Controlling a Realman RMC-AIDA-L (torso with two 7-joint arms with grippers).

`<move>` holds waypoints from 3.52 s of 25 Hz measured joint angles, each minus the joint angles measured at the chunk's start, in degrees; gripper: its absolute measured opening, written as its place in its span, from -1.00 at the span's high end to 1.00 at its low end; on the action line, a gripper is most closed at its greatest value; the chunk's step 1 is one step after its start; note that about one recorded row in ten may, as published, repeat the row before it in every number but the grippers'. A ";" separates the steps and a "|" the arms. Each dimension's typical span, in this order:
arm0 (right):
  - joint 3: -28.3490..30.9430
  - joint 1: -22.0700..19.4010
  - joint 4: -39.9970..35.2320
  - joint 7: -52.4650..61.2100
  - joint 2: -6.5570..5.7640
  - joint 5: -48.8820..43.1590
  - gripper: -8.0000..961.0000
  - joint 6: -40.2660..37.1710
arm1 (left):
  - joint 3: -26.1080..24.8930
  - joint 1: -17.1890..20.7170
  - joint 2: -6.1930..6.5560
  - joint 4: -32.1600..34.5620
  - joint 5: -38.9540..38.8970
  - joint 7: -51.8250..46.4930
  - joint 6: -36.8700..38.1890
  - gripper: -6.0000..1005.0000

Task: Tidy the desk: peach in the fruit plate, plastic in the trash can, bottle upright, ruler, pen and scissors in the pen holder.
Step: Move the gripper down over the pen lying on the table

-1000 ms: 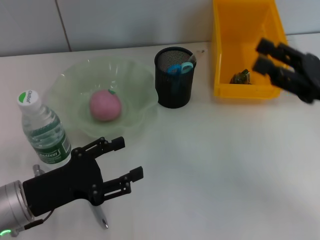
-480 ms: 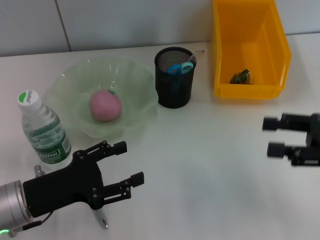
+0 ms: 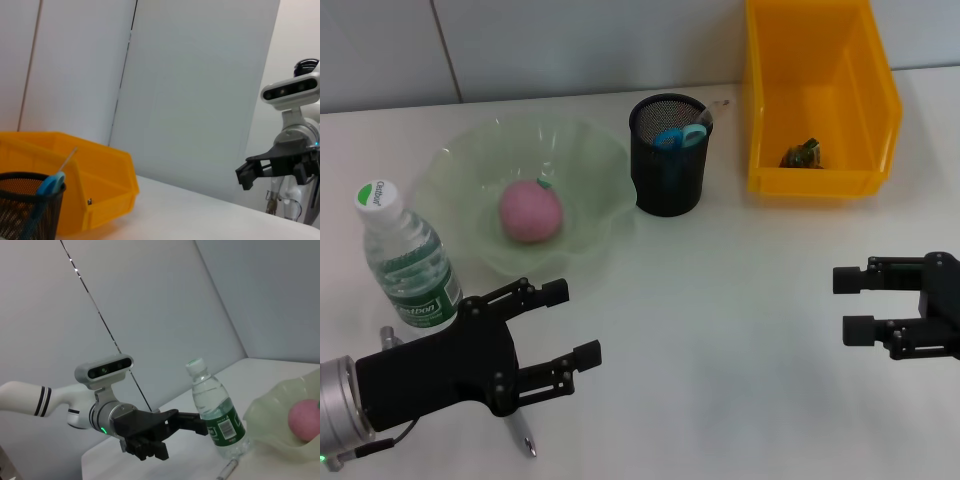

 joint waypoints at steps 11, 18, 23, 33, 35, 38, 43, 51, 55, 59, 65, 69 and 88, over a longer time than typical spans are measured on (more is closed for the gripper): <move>-0.34 -0.19 -0.04 0.95 0.12 -0.08 -0.51 -0.01 | -0.34 0.02 0.57 -0.29 0.02 0.44 1.81 -0.59; -0.43 -0.36 0.14 -1.42 0.25 -2.46 -0.50 0.37 | -3.39 -0.55 0.19 0.00 5.67 -2.80 2.25 -0.58; -0.47 -0.37 0.63 -1.33 0.32 -2.98 -0.49 1.49 | -5.36 -1.22 0.05 0.11 9.24 -4.51 3.59 -0.57; -0.34 -0.60 0.72 4.19 0.25 -3.84 -0.48 2.25 | -18.66 -3.29 0.54 17.10 29.70 -15.76 10.34 -0.55; -0.27 -0.58 0.74 5.79 0.22 -3.87 -0.48 2.79 | -22.41 -4.47 -0.10 23.07 36.30 -17.98 13.39 -0.55; -0.14 -0.26 0.75 8.55 0.08 -3.87 -0.48 2.95 | -26.69 -6.73 -1.22 30.17 44.13 -18.61 18.41 -0.55; 0.08 0.51 0.57 12.39 -0.01 -3.68 -0.47 2.73 | -28.81 -9.37 -2.53 40.36 53.97 -17.71 23.49 -0.54; 0.17 1.38 0.67 16.71 -0.47 -3.69 -0.47 5.08 | -28.28 -10.74 -5.97 53.40 69.42 -11.24 26.01 -0.52; 0.21 1.47 0.73 16.87 -0.57 -3.69 -0.47 6.67 | -25.64 -12.03 -6.61 56.01 75.24 -6.71 26.85 -0.51; -0.11 2.57 0.74 16.90 -0.73 -3.71 -0.46 8.73 | -22.94 -12.79 -6.76 56.16 78.48 -4.49 26.20 -0.51; -0.52 4.67 0.38 16.85 -1.00 -7.22 -0.46 9.83 | -16.46 -13.83 -7.09 55.51 83.23 -3.64 20.36 -0.50; -0.50 5.60 0.23 16.98 -1.55 -8.44 -0.46 9.86 | -12.91 -13.84 -7.18 54.91 86.01 -3.64 15.74 -0.49; -0.58 6.24 -0.98 18.37 -1.72 -8.92 -0.45 10.27 | -0.24 -19.05 -7.46 53.86 95.85 -7.71 15.78 -0.47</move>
